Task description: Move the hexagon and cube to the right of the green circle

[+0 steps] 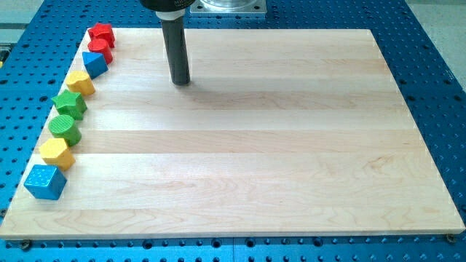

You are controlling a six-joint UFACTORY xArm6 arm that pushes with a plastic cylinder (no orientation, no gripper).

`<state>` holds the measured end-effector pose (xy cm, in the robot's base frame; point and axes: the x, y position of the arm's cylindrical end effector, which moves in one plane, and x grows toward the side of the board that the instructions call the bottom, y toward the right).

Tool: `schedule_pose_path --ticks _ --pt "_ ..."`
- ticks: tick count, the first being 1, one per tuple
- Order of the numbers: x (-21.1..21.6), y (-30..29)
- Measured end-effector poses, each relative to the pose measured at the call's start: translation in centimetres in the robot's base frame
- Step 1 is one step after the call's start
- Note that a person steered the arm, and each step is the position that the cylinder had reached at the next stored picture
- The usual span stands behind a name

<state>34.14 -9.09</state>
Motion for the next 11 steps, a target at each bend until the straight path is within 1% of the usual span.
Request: schedule_pose_path --ticks 2,3,4,5,6,7,8,9,10,11 --pt "0.0 0.0" --pt "0.9 0.3" --pt "10.5 2.0" --pt "22.4 -0.9" --pt "27.5 -4.4" --pt "27.7 -11.5" --pt "27.5 -21.1" --pt "26.2 -21.4" --pt "23.4 -21.3" --pt "23.1 -16.1"
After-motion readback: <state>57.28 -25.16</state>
